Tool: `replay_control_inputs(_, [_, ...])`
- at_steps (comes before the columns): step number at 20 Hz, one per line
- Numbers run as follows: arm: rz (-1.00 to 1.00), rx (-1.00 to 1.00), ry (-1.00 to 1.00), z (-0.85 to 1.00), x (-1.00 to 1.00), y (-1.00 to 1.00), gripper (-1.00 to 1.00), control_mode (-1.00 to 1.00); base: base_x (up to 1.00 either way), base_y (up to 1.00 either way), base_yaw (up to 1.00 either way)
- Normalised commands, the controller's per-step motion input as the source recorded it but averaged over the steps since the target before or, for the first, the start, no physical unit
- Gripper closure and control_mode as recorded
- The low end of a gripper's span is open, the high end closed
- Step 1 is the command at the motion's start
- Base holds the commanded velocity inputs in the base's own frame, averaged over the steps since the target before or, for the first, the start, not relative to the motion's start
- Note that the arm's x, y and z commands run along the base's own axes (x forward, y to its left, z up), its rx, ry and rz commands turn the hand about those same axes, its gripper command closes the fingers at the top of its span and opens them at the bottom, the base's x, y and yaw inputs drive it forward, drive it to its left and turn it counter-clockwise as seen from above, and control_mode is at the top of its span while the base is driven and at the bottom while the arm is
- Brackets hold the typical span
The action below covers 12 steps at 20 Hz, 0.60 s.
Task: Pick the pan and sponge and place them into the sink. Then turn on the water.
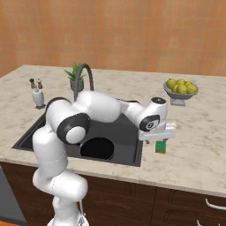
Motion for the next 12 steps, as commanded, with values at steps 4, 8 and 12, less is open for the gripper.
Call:
replay_control_inputs(4, [-0.08,0.01,0.00,-0.21,0.22,-0.01,-1.00,-1.00,0.00,0.00,0.00])
replay_control_inputs(8, [-0.08,0.02,0.00,-0.22,0.24,-0.02,-1.00,-1.00,0.00,0.00,0.00])
replay_control_inputs(12, [-0.08,0.03,0.00,-0.24,0.19,-0.10,-1.00,-1.00,0.00,0.00,0.00])
